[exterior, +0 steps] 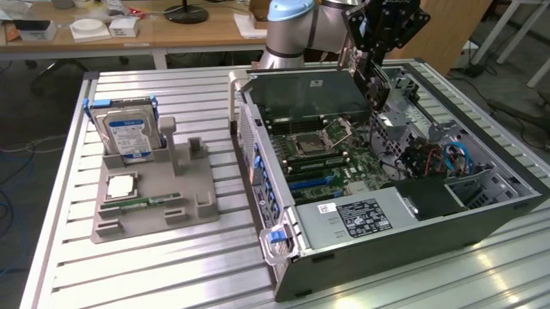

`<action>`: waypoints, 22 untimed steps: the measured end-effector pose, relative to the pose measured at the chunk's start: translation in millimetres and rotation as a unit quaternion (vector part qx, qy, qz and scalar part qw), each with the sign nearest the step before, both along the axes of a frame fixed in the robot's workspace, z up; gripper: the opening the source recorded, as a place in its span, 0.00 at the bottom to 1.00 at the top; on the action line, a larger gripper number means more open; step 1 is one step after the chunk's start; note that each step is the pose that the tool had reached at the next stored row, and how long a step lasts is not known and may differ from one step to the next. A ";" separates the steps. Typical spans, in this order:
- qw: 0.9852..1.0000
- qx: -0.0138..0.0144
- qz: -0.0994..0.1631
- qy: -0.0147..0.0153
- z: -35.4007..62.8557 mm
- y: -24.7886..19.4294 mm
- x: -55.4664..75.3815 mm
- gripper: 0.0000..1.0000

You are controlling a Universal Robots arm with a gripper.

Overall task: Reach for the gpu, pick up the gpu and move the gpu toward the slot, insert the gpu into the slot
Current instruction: 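Insert the gpu into the slot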

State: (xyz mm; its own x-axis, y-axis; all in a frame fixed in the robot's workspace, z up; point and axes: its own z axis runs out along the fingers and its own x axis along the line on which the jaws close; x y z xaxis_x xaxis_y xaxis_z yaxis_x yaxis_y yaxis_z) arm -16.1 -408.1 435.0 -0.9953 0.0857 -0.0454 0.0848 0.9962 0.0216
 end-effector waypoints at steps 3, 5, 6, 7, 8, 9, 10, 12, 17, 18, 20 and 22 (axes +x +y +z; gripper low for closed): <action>1.000 0.000 0.000 0.000 0.0 0.0 0.0 0.25; 1.000 0.000 0.001 0.000 0.0 0.0 0.0 0.25; 1.000 0.000 0.003 0.000 0.0 0.0 0.0 0.25; 1.000 0.000 0.006 0.000 -0.1 0.0 0.0 0.25; 1.000 0.000 0.010 0.000 -0.1 0.0 0.0 0.25; 1.000 0.000 0.014 0.000 0.0 0.0 0.0 0.25; 1.000 0.000 0.019 0.000 0.0 -0.1 0.0 0.25; 1.000 0.000 0.026 0.000 -0.1 -0.2 -0.1 0.25; 0.999 0.000 0.041 0.000 -0.1 -1.0 -0.3 0.25; 0.999 0.000 0.047 0.000 -0.1 -1.1 -0.3 0.25; 0.998 0.000 0.057 0.000 -0.1 -1.3 -0.3 0.25; 0.998 0.000 0.068 0.000 -0.2 -1.3 -0.5 0.25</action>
